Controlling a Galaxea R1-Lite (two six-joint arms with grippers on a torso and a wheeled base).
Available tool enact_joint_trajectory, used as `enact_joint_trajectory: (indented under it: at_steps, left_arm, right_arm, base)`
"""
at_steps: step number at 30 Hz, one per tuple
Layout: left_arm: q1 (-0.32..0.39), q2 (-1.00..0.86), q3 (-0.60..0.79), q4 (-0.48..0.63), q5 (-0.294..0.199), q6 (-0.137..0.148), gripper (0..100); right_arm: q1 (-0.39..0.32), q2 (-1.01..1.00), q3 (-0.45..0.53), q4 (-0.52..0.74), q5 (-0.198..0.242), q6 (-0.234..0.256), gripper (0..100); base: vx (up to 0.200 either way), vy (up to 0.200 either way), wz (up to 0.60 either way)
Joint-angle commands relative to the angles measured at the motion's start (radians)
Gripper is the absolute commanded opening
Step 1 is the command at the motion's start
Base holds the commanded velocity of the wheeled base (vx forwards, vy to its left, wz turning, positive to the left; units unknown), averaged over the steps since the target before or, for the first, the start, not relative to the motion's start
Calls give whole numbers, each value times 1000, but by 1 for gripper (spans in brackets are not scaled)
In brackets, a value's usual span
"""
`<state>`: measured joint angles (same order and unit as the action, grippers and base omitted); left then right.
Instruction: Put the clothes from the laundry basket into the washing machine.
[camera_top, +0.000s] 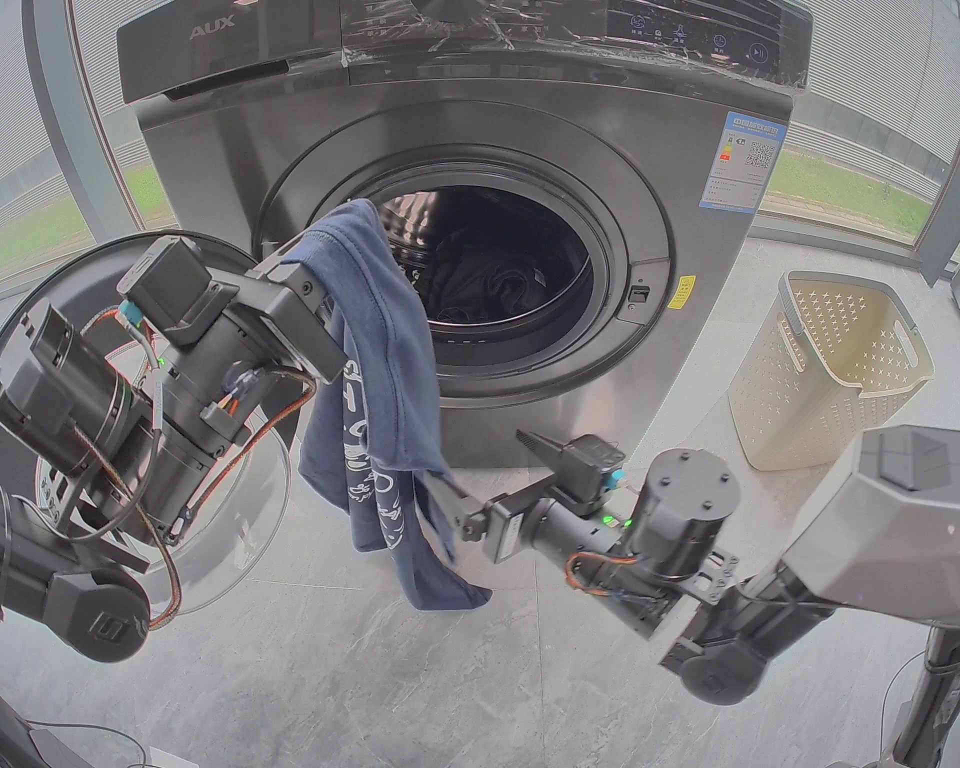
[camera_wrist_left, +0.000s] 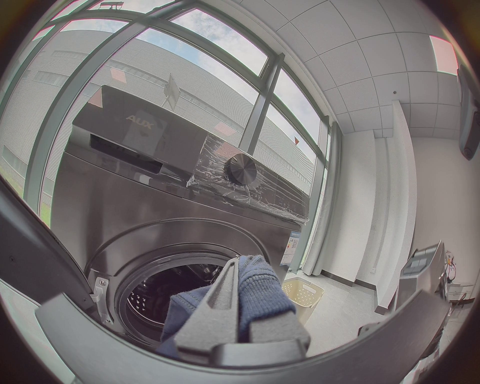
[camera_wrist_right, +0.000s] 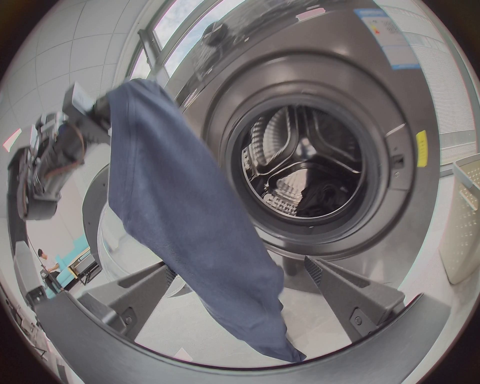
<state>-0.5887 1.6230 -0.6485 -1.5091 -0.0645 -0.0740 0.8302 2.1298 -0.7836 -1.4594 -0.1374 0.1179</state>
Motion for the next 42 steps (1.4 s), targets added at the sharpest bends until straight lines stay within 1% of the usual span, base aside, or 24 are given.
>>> enact_joint_trajectory:
  at_steps: [1, 4, 6, 13, 15, 19, 23, 29, 30, 31, 36, 38, 40, 42]
  left_arm:
    - [-23, 3, 3, -2, -1, -1, 0]
    - [-26, 5, 3, -6, -5, 0, 0]
    - [-42, 9, 9, -9, -3, 0, 0]
    - [-49, 12, 18, -11, -5, 0, 0]
    - [-49, 12, 18, -11, -6, 0, 0]
    - [-51, 9, 18, -13, -5, 0, 0]
    - [-51, 6, 12, -13, -6, 0, 0]
    - [-51, 8, 12, -14, -5, 0, 0]
    - [-51, 6, 12, -14, -5, 0, 0]
    - [-51, 3, 10, -14, -6, 0, 0]
    - [-43, 5, 4, -13, -6, -1, 0]
    - [-37, 8, 4, -11, -3, -1, 0]
    - [-23, 6, 6, -3, -3, -3, 0]
    - [7, 11, 6, 3, -3, -4, 0]
  right_arm:
    - [36, 199, -141, 22, 4, -23, 100]
    - [21, 239, -223, 45, 7, -37, 100]
    - [15, 266, -269, 47, 10, -38, 100]
    - [15, 305, -329, 47, 9, -38, 100]
    - [6, 335, -378, 50, 9, -40, 100]
    - [-23, 383, -440, 59, -4, -40, 100]
    - [-46, 384, -460, 62, -4, -40, 100]
    - [-52, 389, -491, 74, -8, -37, 100]
    - [-52, 397, -494, 73, -16, -34, 100]
    - [-51, 397, -497, 67, -21, -30, 0]
    - [-57, 386, -502, 67, -21, -32, 0]
    - [-71, 383, -497, 65, -21, -30, 0]
    - [-99, 360, -465, 56, -21, -29, 0]
    - [-115, 323, -414, 47, -21, -29, 0]
  base:
    - [0, 0, 0]
    - [0, 0, 0]
    - [0, 0, 0]
    - [0, 0, 0]
    - [0, 0, 0]
    - [0, 0, 0]
    - [0, 0, 0]
    - [0, 0, 0]
    - [0, 0, 0]
    - [0, 0, 0]
    - [0, 0, 0]
    - [0, 0, 0]
    - [0, 0, 0]
    - [0, 0, 0]
